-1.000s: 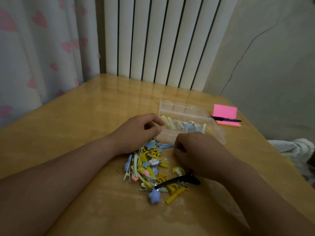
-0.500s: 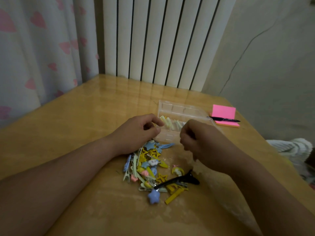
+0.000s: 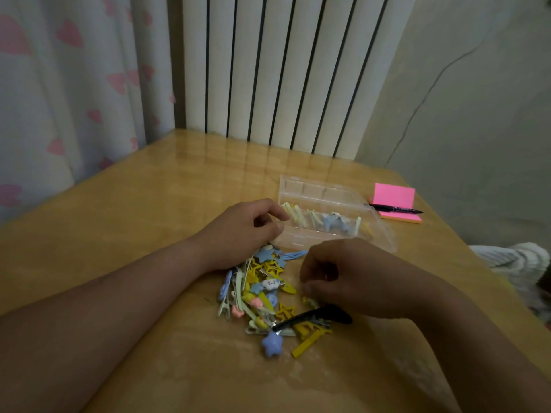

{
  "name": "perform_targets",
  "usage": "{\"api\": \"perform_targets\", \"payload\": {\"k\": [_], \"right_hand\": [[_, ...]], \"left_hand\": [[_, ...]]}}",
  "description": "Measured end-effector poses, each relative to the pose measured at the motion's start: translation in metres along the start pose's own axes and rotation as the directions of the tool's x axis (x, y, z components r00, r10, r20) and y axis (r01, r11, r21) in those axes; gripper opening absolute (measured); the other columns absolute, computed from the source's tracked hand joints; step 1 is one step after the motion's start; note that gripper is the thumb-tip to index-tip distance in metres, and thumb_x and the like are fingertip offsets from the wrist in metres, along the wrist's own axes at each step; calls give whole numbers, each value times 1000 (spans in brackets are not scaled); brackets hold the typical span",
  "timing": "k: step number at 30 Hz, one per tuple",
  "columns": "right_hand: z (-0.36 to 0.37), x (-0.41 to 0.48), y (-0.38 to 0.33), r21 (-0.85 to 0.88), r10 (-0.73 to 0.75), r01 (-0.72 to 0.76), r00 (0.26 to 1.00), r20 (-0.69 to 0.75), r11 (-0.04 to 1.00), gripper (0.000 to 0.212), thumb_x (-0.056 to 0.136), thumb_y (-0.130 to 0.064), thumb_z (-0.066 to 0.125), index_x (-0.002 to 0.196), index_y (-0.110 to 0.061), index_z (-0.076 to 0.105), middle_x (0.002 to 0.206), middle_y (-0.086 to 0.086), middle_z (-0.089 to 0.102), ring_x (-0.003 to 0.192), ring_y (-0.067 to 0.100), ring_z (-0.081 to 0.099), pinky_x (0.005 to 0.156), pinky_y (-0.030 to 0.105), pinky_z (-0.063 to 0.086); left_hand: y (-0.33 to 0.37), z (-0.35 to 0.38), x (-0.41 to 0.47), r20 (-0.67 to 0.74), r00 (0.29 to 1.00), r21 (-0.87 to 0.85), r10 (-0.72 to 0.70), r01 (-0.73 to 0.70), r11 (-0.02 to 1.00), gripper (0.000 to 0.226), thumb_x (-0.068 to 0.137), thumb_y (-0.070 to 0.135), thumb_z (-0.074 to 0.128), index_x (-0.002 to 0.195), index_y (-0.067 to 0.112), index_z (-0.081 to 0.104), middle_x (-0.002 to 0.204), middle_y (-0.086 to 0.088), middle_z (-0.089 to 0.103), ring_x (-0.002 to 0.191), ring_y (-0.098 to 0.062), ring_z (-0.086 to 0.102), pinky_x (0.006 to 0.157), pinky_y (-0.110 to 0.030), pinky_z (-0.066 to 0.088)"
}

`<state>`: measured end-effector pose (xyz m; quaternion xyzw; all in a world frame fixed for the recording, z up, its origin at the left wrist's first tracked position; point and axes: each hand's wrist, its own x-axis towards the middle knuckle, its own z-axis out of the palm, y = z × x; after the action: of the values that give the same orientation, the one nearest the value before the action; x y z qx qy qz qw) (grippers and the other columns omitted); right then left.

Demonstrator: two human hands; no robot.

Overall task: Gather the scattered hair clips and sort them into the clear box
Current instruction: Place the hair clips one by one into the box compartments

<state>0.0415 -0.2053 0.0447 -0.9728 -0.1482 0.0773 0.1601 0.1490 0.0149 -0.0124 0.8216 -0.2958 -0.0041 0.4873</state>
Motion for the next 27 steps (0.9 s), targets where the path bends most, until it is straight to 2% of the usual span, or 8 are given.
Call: {"api": "perform_targets", "payload": {"k": [6,10,14,17,20,22,24,27], "right_hand": [[3,3,-7,-50,-33,33,999,-4,998,7,92,-35,71,88,-31,67,87,-11,65,79,6,61,71,26,52],[10,5,-14,-129,-80,74,996,-42,989,11,93,-31,65,84,-25,63,83,-8,61,74,10,58,69,35,52],[5,5,-2,41,-52,66,960,-275,997,12,96,-27,66,84,-29,65,79,-13,65,74,5,61,63,21,47],[-13,7,17,219,74,52,845,-530,974,9,97,-24,67,88,-27,69,80,-9,68,74,2,62,63,12,49],[-28,20,48,288,229,-46,731,-643,957,9,98,-20,67,91,-18,73,81,-7,69,66,3,59,56,11,42],[-32,34,69,303,311,-141,701,-642,943,10,98,-19,67,90,-16,74,82,-4,69,69,7,60,59,22,41],[-33,47,85,276,343,-212,703,-624,937,10,97,-19,67,90,-16,74,84,-3,71,75,13,64,58,26,42],[-33,63,102,139,321,-298,746,-583,944,9,96,-20,69,92,-16,76,86,-1,73,73,12,64,59,25,46]], "left_hand": [[-2,0,1,-4,1000,-4,15,-15,1000,14,105,30,64,116,35,73,92,-4,70,81,-20,65,71,-30,52],[-2,-1,0,-4,1000,1,24,-24,1000,15,106,31,64,117,33,73,91,-4,69,71,-3,59,65,-15,46],[-2,0,1,1,1000,-4,19,-19,1000,14,106,32,64,116,34,73,89,-1,70,71,0,59,65,-14,46],[-4,0,1,8,1000,-23,16,-16,1000,13,106,33,63,116,35,72,88,-2,69,69,-2,58,63,-15,46],[-4,0,1,6,1000,-46,13,-13,999,13,106,31,63,116,34,73,82,1,66,66,-2,56,61,-14,44],[-3,0,1,0,1000,-37,11,-11,999,13,106,32,64,115,35,73,85,-1,67,67,-3,56,61,-15,45],[-3,0,1,-1,1000,-30,13,-13,999,14,106,33,63,116,35,72,88,-3,68,68,-5,57,62,-17,46],[-3,0,1,1,1000,-21,11,-11,1000,13,106,33,64,115,37,72,88,-2,69,69,-6,59,63,-18,46]]}}
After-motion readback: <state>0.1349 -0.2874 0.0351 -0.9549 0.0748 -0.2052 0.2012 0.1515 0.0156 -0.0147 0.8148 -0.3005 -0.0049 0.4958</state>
